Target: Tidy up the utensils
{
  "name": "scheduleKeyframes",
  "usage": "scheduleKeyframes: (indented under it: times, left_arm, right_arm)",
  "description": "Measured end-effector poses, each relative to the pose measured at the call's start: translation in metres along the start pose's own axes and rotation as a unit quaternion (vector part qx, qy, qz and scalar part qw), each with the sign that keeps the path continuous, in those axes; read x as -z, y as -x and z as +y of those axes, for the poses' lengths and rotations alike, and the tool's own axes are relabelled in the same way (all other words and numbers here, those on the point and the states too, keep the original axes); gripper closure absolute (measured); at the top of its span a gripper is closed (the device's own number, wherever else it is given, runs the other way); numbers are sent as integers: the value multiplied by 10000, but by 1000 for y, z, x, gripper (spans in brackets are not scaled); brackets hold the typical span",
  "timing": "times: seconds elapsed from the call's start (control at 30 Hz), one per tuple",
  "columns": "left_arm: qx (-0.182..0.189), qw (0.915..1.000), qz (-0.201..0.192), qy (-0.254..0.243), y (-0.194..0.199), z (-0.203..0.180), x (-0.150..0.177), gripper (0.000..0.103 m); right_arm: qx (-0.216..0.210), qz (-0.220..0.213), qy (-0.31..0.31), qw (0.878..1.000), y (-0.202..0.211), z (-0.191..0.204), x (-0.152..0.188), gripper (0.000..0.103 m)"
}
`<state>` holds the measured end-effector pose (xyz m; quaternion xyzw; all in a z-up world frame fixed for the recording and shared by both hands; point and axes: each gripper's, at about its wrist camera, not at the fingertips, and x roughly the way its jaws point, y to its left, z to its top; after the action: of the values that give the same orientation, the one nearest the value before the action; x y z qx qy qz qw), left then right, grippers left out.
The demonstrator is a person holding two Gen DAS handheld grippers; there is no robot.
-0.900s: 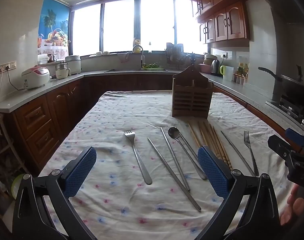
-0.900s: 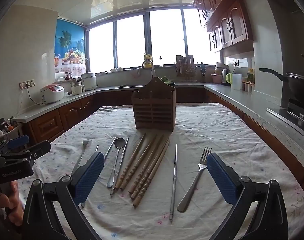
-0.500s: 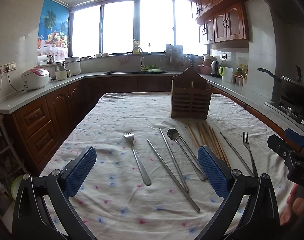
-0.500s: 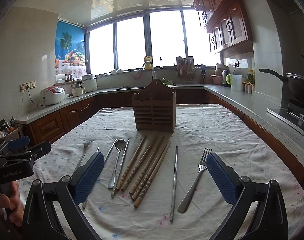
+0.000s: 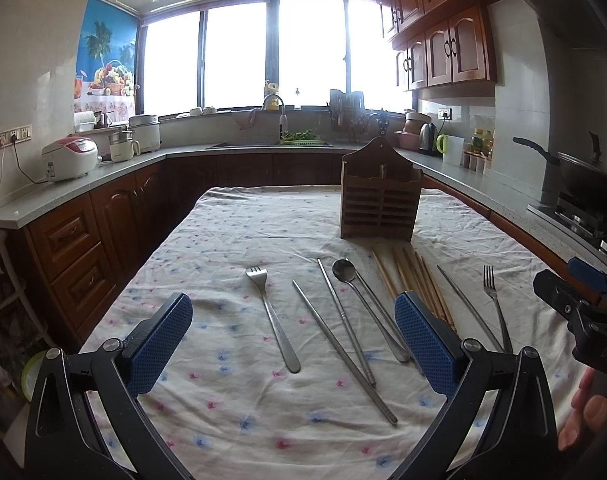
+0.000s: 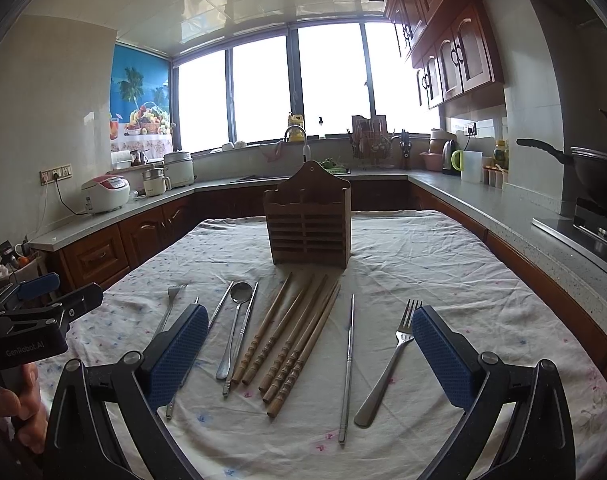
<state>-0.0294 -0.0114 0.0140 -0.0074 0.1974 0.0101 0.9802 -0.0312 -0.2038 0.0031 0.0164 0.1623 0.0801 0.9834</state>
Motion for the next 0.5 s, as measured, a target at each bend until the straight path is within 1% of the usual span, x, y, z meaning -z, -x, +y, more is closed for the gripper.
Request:
scheduleKeyframes:
  times: [0.3, 0.5]
  left_arm:
    - [7, 10000, 14, 12, -1, 0, -1, 0]
    - [89, 9998, 131, 106, -7, 5, -3, 0]
  right_arm:
    - [-29, -38, -13, 10000, 1, 1, -3, 0]
    - [-68, 143, -27, 9999, -3, -1, -3, 0]
